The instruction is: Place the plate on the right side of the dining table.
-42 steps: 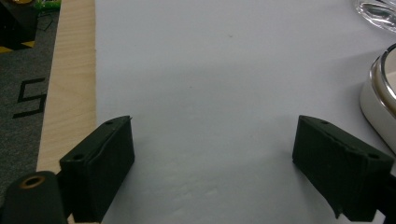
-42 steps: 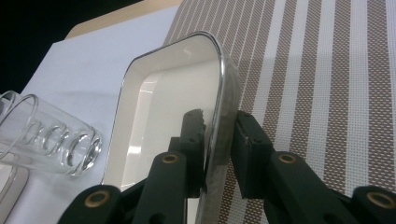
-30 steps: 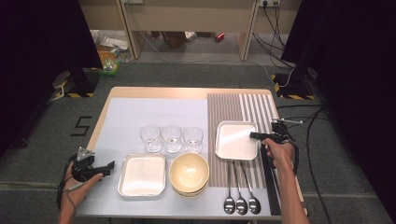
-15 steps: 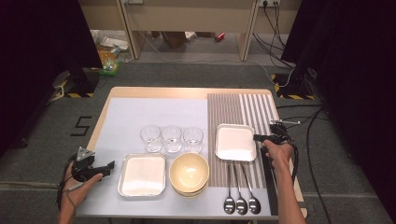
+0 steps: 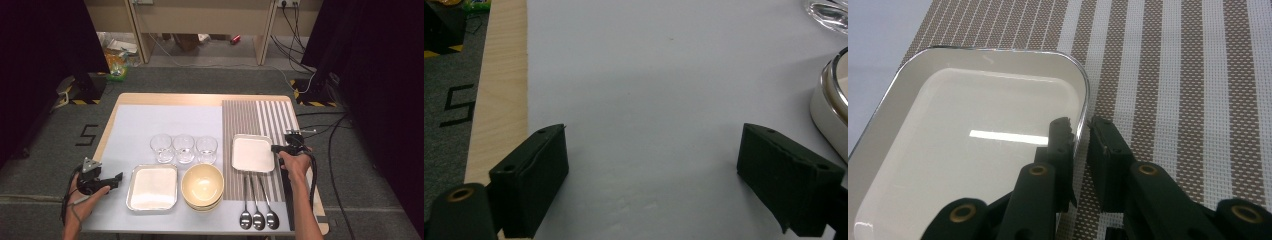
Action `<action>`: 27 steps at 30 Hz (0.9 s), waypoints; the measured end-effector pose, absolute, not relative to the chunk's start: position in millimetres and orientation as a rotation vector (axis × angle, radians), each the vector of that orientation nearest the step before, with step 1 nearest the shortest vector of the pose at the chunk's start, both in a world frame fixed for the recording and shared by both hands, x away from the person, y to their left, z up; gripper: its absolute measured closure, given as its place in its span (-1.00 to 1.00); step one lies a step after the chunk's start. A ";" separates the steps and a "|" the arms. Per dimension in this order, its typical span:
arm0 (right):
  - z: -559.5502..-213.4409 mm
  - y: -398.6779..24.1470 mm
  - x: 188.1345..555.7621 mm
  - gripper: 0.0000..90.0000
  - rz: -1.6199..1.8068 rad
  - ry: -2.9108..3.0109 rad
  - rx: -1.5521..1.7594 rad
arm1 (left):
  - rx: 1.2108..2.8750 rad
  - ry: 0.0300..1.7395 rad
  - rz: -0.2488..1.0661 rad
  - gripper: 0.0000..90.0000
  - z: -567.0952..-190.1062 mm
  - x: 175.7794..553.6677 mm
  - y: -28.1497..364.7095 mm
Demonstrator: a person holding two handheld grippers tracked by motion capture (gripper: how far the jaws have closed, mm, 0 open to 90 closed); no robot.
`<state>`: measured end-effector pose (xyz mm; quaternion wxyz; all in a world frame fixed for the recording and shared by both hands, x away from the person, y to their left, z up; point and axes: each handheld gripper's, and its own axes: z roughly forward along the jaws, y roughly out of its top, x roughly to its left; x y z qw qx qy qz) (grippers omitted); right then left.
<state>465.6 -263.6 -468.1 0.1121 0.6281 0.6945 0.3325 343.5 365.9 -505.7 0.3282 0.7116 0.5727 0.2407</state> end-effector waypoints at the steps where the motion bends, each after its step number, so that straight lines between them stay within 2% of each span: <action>1: -468.3 -263.3 465.7 0.78 0.974 2.039 1.839 | 1.862 1.499 0.631 -0.73 -505.8 343.5 365.8; 18: -466.9 -270.1 465.0 0.77 0.893 1.989 1.833 | 1.863 1.495 0.643 -0.71 -505.9 342.8 365.0; 27: -468.2 -269.4 466.4 0.85 0.899 2.000 1.800 | 1.869 1.489 0.645 -0.69 -505.6 342.3 364.9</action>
